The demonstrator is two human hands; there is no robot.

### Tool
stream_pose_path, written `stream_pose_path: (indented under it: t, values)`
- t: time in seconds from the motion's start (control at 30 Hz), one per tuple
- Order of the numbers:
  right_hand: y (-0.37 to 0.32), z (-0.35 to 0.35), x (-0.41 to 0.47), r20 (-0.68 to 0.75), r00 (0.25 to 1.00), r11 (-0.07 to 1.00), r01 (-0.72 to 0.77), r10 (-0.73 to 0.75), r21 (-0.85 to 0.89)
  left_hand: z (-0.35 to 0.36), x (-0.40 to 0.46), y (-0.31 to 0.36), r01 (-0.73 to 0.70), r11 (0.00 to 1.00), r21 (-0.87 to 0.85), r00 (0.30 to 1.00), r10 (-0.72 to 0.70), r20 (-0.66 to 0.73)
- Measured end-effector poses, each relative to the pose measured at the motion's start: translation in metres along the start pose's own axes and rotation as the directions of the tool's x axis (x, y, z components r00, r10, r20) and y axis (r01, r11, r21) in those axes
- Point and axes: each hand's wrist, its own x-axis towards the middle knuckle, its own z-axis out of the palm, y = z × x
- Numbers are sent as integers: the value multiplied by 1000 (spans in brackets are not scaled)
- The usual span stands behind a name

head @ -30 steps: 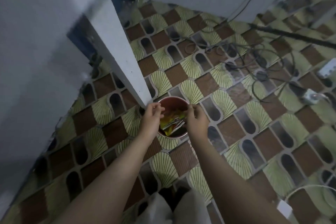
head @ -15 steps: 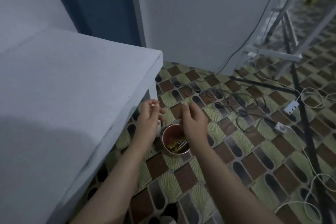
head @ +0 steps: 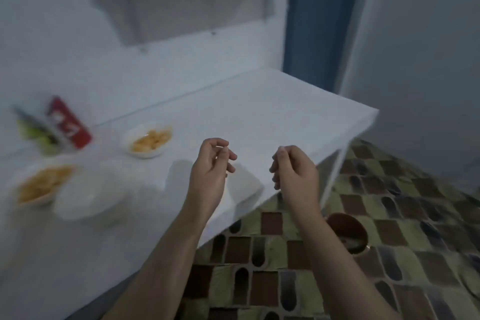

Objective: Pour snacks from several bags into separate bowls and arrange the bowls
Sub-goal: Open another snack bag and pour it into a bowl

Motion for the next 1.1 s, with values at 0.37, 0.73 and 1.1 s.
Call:
stream_pose_path:
  t: [0.37, 0.73, 1.1]
  values:
    - [-70, 239, -71, 430, 897, 985, 30, -102, 172, -252, -34, 1, -11, 996, 90, 850, 56, -523]
    - [-93, 437, -95, 400, 874, 961, 232, -274, 151, -419, 17, -34, 67, 985, 158, 827, 34, -561]
    - [-95, 531, -33, 382, 856, 920, 390, -349, -34, -490, 147, -77, 233, 954, 188, 870, -119, -478]
